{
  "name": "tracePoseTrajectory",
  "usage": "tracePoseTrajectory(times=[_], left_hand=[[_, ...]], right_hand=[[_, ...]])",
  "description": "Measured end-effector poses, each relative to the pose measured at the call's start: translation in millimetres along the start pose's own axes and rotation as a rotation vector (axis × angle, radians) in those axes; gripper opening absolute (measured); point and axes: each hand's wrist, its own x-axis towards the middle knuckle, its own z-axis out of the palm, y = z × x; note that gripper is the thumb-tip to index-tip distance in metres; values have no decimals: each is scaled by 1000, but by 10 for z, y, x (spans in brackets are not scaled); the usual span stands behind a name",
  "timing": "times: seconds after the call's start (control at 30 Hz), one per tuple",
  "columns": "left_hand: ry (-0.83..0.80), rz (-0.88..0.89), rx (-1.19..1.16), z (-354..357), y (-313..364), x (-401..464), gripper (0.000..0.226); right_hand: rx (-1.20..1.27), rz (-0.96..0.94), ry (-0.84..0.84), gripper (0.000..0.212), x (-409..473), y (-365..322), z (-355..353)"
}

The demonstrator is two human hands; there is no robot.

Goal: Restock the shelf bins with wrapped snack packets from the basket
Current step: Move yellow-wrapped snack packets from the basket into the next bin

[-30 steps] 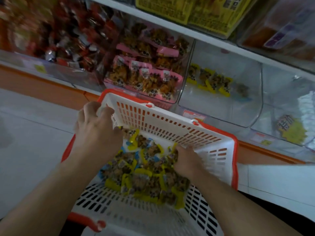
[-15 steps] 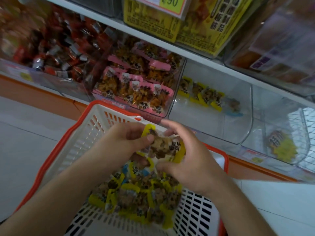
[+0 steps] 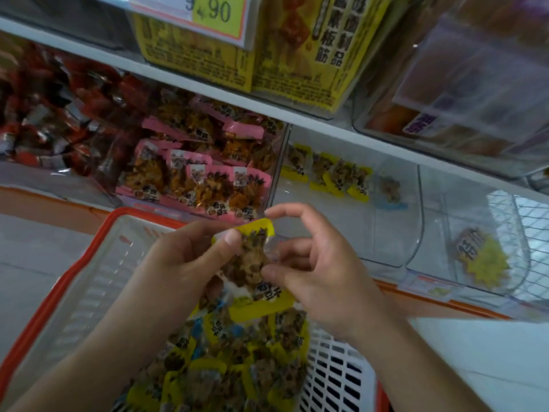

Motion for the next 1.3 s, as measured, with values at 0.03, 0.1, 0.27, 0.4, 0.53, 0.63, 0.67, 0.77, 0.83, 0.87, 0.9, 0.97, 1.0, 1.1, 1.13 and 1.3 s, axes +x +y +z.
tracePoseTrajectory(times=[0.03, 0.1, 0.27, 0.4, 0.53, 0.63, 0.67, 0.77, 0.83, 0.87, 0.9, 0.97, 1.0, 1.1, 1.13, 1.3], left_hand=[[29, 20, 23, 21, -15, 7, 34], [78, 79, 281, 12, -64, -3, 36], [-51, 237, 851, -124, -314, 31, 74], [-73, 197, 977, -150, -432, 60, 76], [-74, 151, 1011, -128, -398, 83, 77], [-73, 198, 1018, -115, -405, 107, 75], [-69, 210, 1015, -118, -405, 114, 74], [-43, 230, 1027, -137, -417, 138, 70], [-27, 241, 1039, -147, -432, 149, 69], [-26, 243, 1046, -153, -442, 152, 70], [-27, 242, 1053, -153, -439, 150, 70], [-35, 232, 1059, -148, -421, 143, 72], [-41, 229, 1057, -145, -405, 141, 72], [-35, 237, 1016, -130, -325, 150, 69], [-27, 243, 992, -129, -295, 147, 65], [156, 268, 867, -260, -152, 54, 41]], right_hand=[[9, 19, 75, 58, 11, 7, -38], [52, 74, 266, 48, 35, 49, -162], [81, 224, 609, 24, 291, 307, -486], [-51, 292, 622, 23, 829, 461, -578], [-175, 292, 542, 27, 1433, 537, -553], [-251, 291, 525, 24, 1711, 616, -481], [-276, 282, 519, 23, 1762, 653, -463], [-417, 243, 481, 35, 1834, 759, -394], [-574, 213, 475, 54, 1878, 847, -385], [-621, 215, 479, 57, 1880, 875, -384], [-639, 220, 476, 56, 1877, 898, -395], [-636, 232, 469, 52, 1854, 905, -436], [-637, 246, 476, 49, 1833, 899, -462], [-628, 231, 546, 30, 1690, 813, -524], [-629, 190, 573, 22, 1581, 761, -527], [-707, -364, 510, 10, 532, 357, -141]])
